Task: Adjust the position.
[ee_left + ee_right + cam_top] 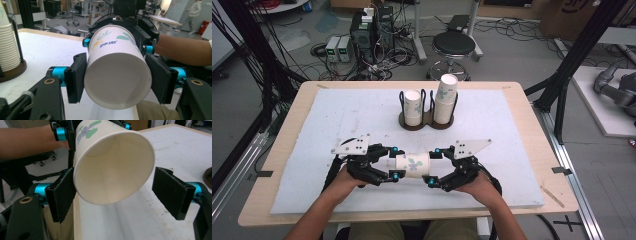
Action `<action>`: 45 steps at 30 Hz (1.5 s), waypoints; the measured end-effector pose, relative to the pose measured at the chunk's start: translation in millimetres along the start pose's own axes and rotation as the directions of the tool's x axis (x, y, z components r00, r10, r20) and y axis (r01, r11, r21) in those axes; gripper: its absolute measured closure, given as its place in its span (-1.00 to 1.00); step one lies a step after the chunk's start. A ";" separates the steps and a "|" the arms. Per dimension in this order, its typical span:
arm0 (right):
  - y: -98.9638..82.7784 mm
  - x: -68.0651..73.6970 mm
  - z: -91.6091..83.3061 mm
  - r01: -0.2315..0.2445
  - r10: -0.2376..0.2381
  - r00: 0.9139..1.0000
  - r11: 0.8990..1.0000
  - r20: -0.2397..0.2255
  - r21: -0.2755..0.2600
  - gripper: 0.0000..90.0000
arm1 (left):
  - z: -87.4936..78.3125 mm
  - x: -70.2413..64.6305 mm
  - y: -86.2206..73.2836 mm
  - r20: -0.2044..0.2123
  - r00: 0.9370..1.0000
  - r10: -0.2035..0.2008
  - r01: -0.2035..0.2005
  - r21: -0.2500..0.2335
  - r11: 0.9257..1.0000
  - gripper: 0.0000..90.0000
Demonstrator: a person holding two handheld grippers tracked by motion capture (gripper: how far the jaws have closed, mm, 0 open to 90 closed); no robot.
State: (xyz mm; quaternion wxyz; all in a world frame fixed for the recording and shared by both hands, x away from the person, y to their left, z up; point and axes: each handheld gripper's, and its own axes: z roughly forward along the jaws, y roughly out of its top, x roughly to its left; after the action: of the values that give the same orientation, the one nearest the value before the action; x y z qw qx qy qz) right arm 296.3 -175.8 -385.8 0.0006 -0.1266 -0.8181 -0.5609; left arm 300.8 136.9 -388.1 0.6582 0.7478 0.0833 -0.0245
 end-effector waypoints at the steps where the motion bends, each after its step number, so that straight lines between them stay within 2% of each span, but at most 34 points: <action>1: -0.2 0.0 0.5 -0.004 0.004 1.000 1.000 -0.011 -0.004 -0.54 | 0.7 -0.1 -0.1 0.002 1.000 0.002 -0.002 0.003 1.000 -0.19; 6: -1.4 0.2 3.3 0.001 -0.001 0.999 1.000 -0.032 -0.005 -0.55 | 3.4 -1.0 -0.9 0.025 1.000 0.002 -0.002 0.009 1.000 -0.19; 13: -1.9 0.7 4.6 0.008 -0.009 0.998 1.000 -0.060 -0.018 -0.48 | 3.9 -1.2 -1.2 0.033 0.999 0.001 -0.001 0.004 1.000 -0.19; 21: -2.2 0.8 3.6 0.015 -0.016 0.998 1.000 -0.060 -0.016 -0.44 | 4.5 -2.3 -5.6 0.029 1.000 -0.011 0.011 0.017 1.000 -0.20; 23: -2.4 0.8 3.6 0.017 -0.018 0.998 1.000 -0.057 -0.011 -0.44 | 5.4 -4.2 -6.4 0.015 1.000 -0.018 0.018 0.031 0.999 -0.23; 24: -2.6 1.0 3.8 0.015 -0.016 0.998 1.000 -0.061 -0.008 -0.44 | 6.4 -5.3 -6.2 -0.009 0.999 -0.032 0.032 0.041 0.999 -0.31; 26: -2.7 1.2 4.2 0.021 -0.021 0.998 1.000 -0.064 0.001 -0.44 | 8.1 -6.1 -5.5 -0.048 0.997 -0.062 0.064 0.062 0.996 -0.63; 27: -2.7 1.4 4.6 0.021 -0.021 0.998 1.000 -0.064 0.006 -0.44 | 8.3 -6.3 -5.1 -0.068 0.996 -0.065 0.070 0.071 0.995 -0.67; 29: -2.5 1.2 4.6 0.019 -0.018 0.998 1.000 -0.059 0.014 -0.44 | 7.8 -6.5 -4.5 -0.076 0.995 -0.068 0.075 0.084 0.994 -0.67; 34: -1.2 -0.2 2.3 0.024 -0.023 0.999 0.999 -0.041 0.021 -0.44 | 4.0 -7.8 -1.6 -0.082 0.996 -0.048 0.056 0.103 0.993 -0.67; 38: 1.8 -1.6 -2.2 0.032 -0.032 0.999 0.999 -0.012 0.028 -0.44 | 0.1 -8.1 3.3 -0.116 0.993 -0.029 0.044 0.130 0.991 -0.67; 43: 9.1 -1.9 -4.8 0.064 -0.065 0.998 0.995 0.019 0.077 -0.44 | -1.8 -10.8 11.7 -0.147 0.989 0.002 0.022 0.168 0.986 -0.67; 45: 13.4 -1.8 -4.2 0.080 -0.084 0.996 0.990 0.028 0.116 -0.44 | -2.2 -12.2 15.2 -0.142 0.990 0.018 0.009 0.187 0.982 -0.67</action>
State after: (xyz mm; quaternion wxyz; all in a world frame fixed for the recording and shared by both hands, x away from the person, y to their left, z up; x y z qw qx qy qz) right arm 300.3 -175.5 -372.3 -0.0289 -0.1018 -0.8534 -0.5104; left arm 291.0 136.1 -371.1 0.5774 0.8064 0.1258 0.0231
